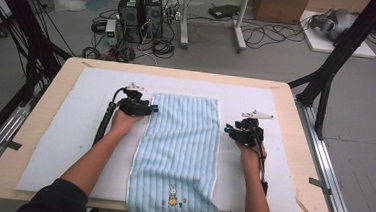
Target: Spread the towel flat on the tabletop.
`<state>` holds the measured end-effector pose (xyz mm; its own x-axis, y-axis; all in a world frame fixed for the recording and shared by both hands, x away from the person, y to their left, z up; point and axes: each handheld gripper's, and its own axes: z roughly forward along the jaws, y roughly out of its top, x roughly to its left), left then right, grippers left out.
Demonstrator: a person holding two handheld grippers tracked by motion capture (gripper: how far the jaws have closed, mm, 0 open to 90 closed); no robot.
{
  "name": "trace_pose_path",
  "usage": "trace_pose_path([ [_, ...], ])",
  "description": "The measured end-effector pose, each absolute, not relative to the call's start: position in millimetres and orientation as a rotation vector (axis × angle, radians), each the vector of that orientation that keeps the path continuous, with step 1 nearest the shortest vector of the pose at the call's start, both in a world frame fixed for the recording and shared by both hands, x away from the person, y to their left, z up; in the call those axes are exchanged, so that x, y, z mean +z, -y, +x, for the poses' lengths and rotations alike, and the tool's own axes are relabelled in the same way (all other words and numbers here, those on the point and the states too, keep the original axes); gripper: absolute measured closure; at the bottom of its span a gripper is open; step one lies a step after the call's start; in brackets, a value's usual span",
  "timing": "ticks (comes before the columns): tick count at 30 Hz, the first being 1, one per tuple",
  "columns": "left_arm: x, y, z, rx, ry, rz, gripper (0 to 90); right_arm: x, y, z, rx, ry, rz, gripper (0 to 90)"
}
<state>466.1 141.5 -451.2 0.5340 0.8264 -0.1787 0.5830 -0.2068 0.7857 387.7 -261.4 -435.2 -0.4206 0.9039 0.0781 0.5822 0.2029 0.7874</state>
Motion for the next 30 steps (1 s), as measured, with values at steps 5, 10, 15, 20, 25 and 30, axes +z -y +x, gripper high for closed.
trace_pose_path([
  [5,-450,-143,473,0.442,-1.180,1.912,88.1,-438,255,407,1.087,-2.080,1.421,57.9],
  [10,-450,-153,483,0.453,-1.226,1.865,85.0,-436,243,419,1.083,-2.084,1.422,58.2],
  [15,-450,-151,480,0.356,-1.216,1.856,58.1,-444,228,428,1.112,-2.121,1.403,58.9],
  [20,-449,-144,476,0.394,-1.182,1.924,56.0,-449,221,436,1.125,-2.141,1.415,67.3],
  [25,-450,-144,475,0.414,-1.156,1.947,85.7,-450,210,446,1.093,-2.175,1.403,73.9],
  [30,-450,-139,476,0.500,-1.147,1.952,87.2,-442,197,456,0.877,-2.201,1.299,86.8],
])
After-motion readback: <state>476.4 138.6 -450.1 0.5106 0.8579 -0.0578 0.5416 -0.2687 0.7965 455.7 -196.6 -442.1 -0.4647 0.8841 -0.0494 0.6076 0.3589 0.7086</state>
